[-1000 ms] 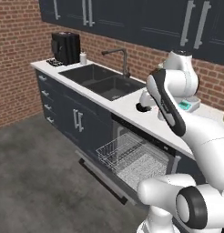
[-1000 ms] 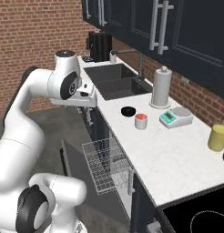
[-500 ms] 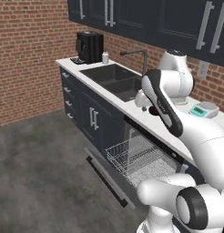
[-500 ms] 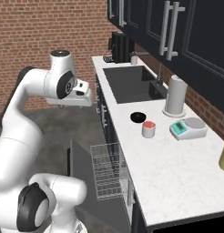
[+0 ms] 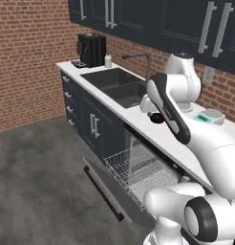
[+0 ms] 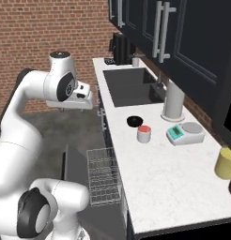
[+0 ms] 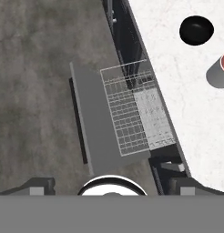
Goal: Pick up the cup and bowl from the counter, place them in the dishwasher, and close the dishwasher door.
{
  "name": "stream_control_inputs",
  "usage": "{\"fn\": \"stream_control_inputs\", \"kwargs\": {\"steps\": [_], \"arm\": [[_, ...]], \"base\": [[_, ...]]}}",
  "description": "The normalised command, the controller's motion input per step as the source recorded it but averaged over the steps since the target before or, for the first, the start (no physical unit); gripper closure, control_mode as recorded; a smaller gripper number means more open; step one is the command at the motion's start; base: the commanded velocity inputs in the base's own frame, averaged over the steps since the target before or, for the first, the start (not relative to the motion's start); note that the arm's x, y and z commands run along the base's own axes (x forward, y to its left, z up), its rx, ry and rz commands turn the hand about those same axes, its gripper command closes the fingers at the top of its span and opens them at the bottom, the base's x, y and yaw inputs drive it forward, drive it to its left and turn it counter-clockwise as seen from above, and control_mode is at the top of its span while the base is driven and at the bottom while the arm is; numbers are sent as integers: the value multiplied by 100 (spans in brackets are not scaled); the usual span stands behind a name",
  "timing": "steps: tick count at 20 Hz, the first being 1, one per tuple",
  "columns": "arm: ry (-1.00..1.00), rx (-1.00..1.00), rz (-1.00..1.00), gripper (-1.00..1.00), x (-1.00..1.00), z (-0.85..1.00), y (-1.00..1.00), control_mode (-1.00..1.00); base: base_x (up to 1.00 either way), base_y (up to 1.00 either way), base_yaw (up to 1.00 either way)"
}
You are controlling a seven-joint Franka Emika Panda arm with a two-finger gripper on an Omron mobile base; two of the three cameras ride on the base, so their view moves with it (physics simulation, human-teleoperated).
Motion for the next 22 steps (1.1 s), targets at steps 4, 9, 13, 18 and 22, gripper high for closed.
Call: {"fn": "stream_control_inputs", "kwargs": {"steps": [4,9,13,18,22], "arm": [[0,0,0,-100,0,0,0,100],[0,0,0,-100,0,0,0,100],[0,0,0,-100,0,0,0,100],[0,0,0,-100,0,-2,-22,-100],[0,0,0,-100,8,-16,-23,-100]], "base": [[0,-56,4],[-3,-46,2],[-10,-39,0],[-2,-15,0],[0,0,0]]}}
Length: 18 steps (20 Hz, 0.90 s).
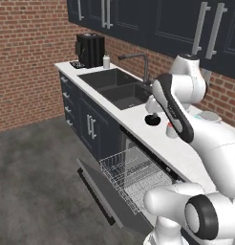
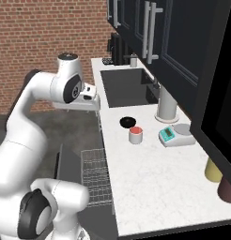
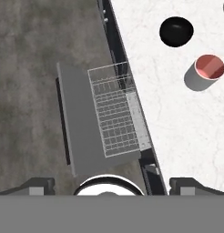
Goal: Pick up the cup and bowl from the counter, place them in the dishwasher, and close the dishwasher door.
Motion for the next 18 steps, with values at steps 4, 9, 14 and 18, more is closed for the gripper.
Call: {"fn": "stream_control_inputs", "kwargs": {"steps": [4,9,14,18], "arm": [[0,0,0,-100,47,-35,-16,-100],[0,-7,0,-100,63,-51,-14,-100],[0,-9,0,-100,70,-53,-34,-100],[0,-7,0,-100,74,-49,-41,-100]], "base": [[0,0,0],[0,0,0],[0,0,0],[0,0,0]]}}
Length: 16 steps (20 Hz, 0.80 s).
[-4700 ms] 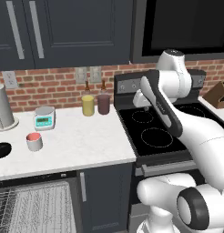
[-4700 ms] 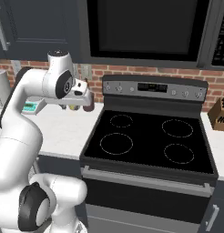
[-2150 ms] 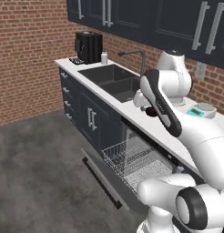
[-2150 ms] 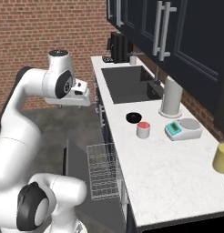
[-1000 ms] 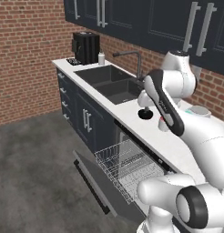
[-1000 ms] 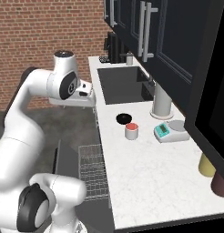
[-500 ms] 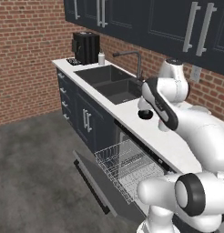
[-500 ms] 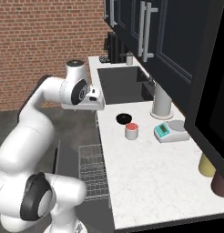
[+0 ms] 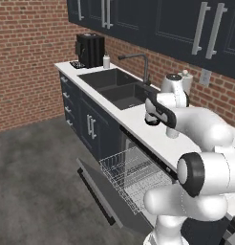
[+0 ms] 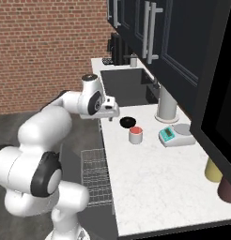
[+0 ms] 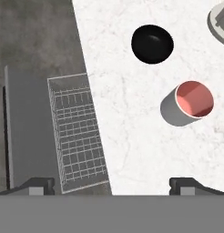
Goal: Pick up the cup and bowl from the counter, place them in the dishwasher, and close the dishwasher door.
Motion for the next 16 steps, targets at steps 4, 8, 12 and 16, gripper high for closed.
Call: {"fn": "stream_control_inputs", "kwargs": {"steps": [4,8,12,16], "arm": [[0,-4,0,-100,75,-36,-44,-100],[0,-4,0,-100,73,-32,-37,-100],[3,-2,0,-100,69,-29,-41,-100],[8,-1,0,-100,44,-29,-43,-100]], "base": [[0,0,0],[0,0,0],[0,0,0],[0,0,0]]}}
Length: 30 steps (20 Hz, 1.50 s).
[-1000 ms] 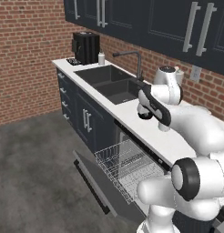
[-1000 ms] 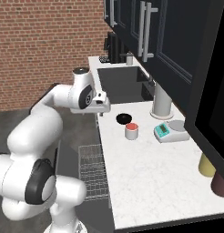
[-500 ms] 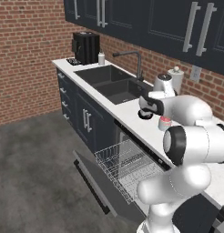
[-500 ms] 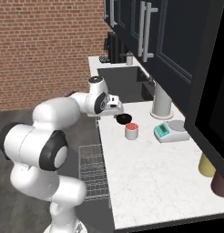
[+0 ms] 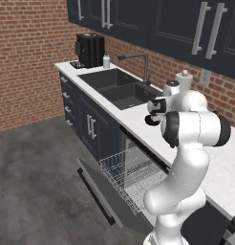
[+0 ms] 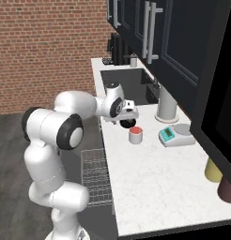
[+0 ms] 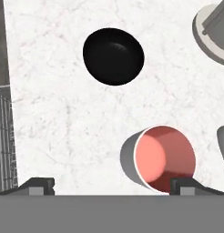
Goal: Pick up the cup and bowl from the counter, place them in the dishwasher, and close the dishwasher door.
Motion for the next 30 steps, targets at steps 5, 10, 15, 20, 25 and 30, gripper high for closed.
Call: {"fn": "stream_control_inputs", "kwargs": {"steps": [5,10,15,20,25,30], "arm": [[8,-1,0,-100,12,-30,-29,-100],[8,0,0,-100,8,-30,-22,-100],[5,0,0,-100,8,-26,-18,-100],[5,0,0,-100,13,-21,-6,-100],[3,0,0,-100,2,-9,0,-100],[0,-1,0,-100,0,-5,1,-100]], "base": [[0,0,0],[0,0,0],[0,0,0],[0,0,0],[0,0,0],[0,0,0]]}}
